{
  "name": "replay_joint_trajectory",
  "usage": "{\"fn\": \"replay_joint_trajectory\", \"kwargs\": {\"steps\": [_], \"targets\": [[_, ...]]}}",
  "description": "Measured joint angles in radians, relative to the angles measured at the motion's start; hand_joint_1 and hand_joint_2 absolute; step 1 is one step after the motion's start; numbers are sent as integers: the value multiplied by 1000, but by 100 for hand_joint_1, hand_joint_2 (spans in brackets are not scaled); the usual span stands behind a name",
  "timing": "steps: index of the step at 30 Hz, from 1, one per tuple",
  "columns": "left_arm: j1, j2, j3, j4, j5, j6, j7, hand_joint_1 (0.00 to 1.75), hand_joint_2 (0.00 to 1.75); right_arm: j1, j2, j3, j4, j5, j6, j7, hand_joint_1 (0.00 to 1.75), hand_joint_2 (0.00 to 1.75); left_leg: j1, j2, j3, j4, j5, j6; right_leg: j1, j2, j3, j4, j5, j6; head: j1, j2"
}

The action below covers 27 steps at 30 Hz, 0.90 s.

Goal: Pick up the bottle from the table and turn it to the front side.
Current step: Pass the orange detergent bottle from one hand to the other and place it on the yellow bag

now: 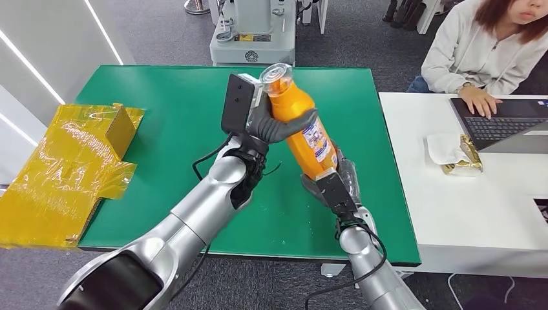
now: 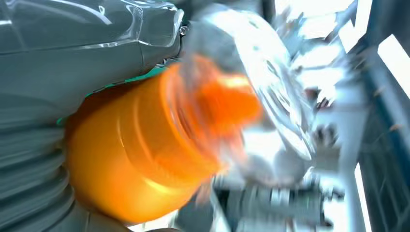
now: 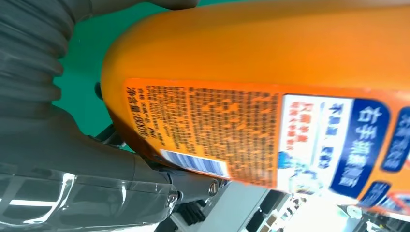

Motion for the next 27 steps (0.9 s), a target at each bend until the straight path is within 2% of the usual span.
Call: {"fn": "replay_joint_trajectory", "kwargs": {"steps": [3, 6, 12, 16, 24, 27], "targets": [[0, 6, 0, -1, -47, -2, -1, 172, 175, 1, 6, 0, -3, -7, 6, 0, 175, 175, 0, 0, 0, 0, 0, 0, 0, 0, 0, 0, 0, 0, 0, 0], [1, 10, 1, -1, -73, -34, 10, 175, 175, 1, 9, -2, -2, -19, 5, -3, 175, 175, 0, 0, 0, 0, 0, 0, 0, 0, 0, 0, 0, 0, 0, 0], [4, 10, 5, -1, -121, 9, -9, 175, 175, -4, 16, -2, 0, -36, 6, -8, 175, 175, 0, 0, -1, 0, 0, 0, 0, 0, 0, 0, 0, 0, 0, 0], [4, 10, 11, -1, -127, 6, -11, 175, 175, -8, 23, -2, 5, -39, 12, -9, 175, 175, 0, 0, -1, 0, 0, 0, 0, -1, 0, 0, 0, 0, 0, 0], [7, 11, 70, 1, -50, -138, 68, 175, 175, -10, 25, -2, 23, -53, 17, -22, 175, 175, 0, 0, -1, 0, 0, 0, 0, -1, 0, 0, 0, 0, 0, 0], [7, 11, 82, 2, -43, -157, 77, 175, 175, -10, 25, -2, 26, -53, 16, -25, 175, 175, 0, -1, -1, 0, 0, 0, 0, -1, 0, 0, 0, 0, 0, 0]]}}
